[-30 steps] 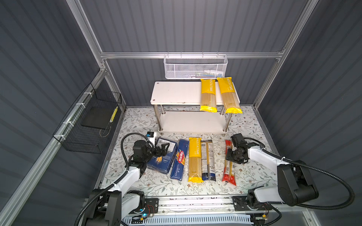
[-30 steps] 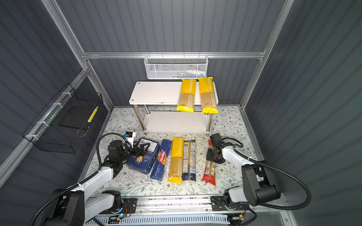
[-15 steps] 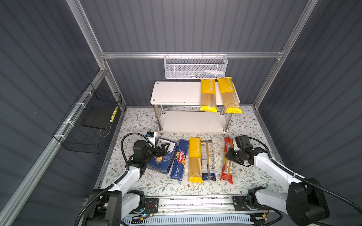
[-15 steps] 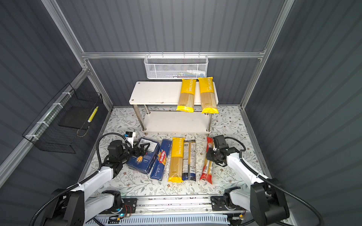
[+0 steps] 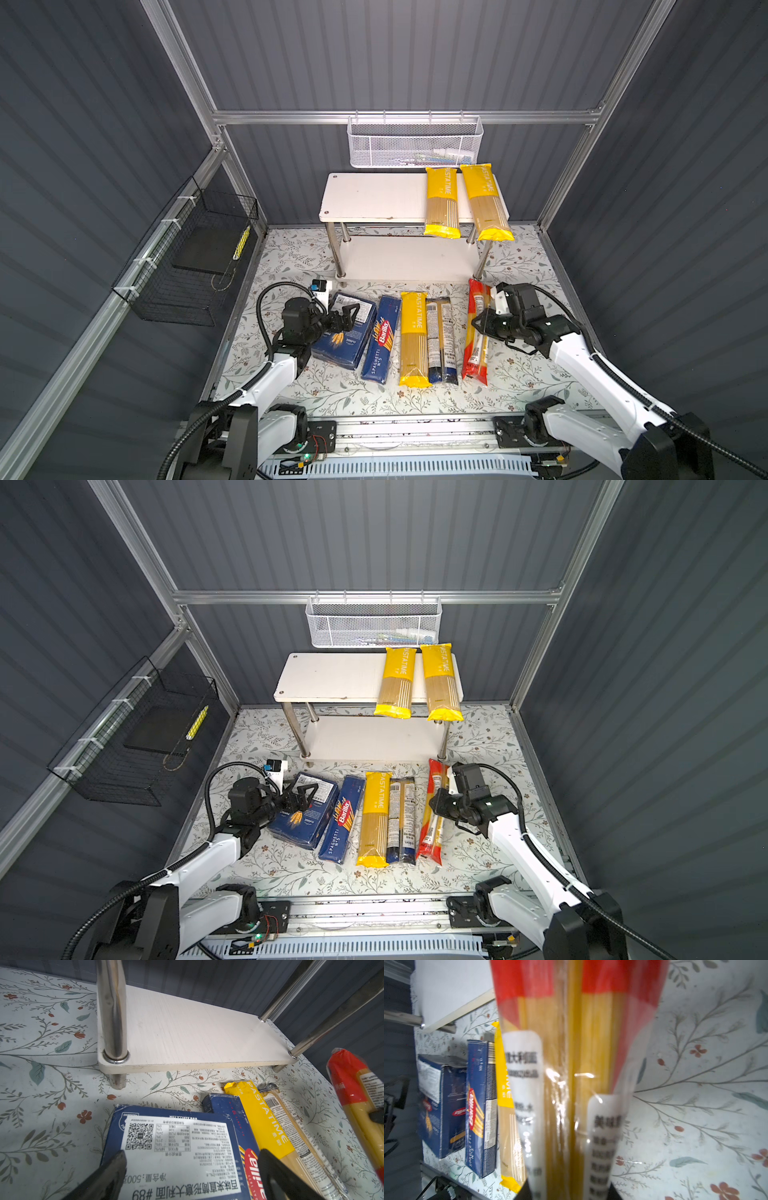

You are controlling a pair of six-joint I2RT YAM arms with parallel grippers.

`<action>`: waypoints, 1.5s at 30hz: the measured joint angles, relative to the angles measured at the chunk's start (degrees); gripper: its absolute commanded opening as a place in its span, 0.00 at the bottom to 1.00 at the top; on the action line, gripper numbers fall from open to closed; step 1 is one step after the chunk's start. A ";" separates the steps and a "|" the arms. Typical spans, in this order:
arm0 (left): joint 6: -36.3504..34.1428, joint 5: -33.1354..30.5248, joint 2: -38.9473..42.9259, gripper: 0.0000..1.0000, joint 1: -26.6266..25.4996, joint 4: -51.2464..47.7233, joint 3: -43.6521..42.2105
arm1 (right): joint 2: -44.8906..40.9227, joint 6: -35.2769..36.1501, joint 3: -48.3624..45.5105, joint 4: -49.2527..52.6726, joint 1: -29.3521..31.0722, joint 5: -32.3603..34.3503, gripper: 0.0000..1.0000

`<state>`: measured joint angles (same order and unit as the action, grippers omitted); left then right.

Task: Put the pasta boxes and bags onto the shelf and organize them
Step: 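Lift the red-and-yellow bags upright with the right gripper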

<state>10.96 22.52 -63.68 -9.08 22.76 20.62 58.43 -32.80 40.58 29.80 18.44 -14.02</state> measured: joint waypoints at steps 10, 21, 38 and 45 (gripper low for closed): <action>0.00 0.00 0.00 0.99 0.00 -0.02 0.00 | 0.68 -0.26 6.88 2.67 9.92 2.05 0.22; 0.00 0.02 0.00 0.99 0.00 -0.02 0.00 | 7.08 -0.11 18.23 6.14 23.45 7.26 0.21; 0.00 0.00 0.00 0.99 0.00 -0.02 0.00 | 19.58 4.42 37.73 7.15 31.08 6.58 0.18; 0.02 -0.02 0.02 0.99 0.00 -0.02 0.00 | 23.23 5.60 44.57 8.07 31.32 6.54 0.18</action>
<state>10.98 22.50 -63.66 -9.08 22.74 20.62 81.67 -27.20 85.14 37.87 49.76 -7.49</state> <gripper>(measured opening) 0.993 0.252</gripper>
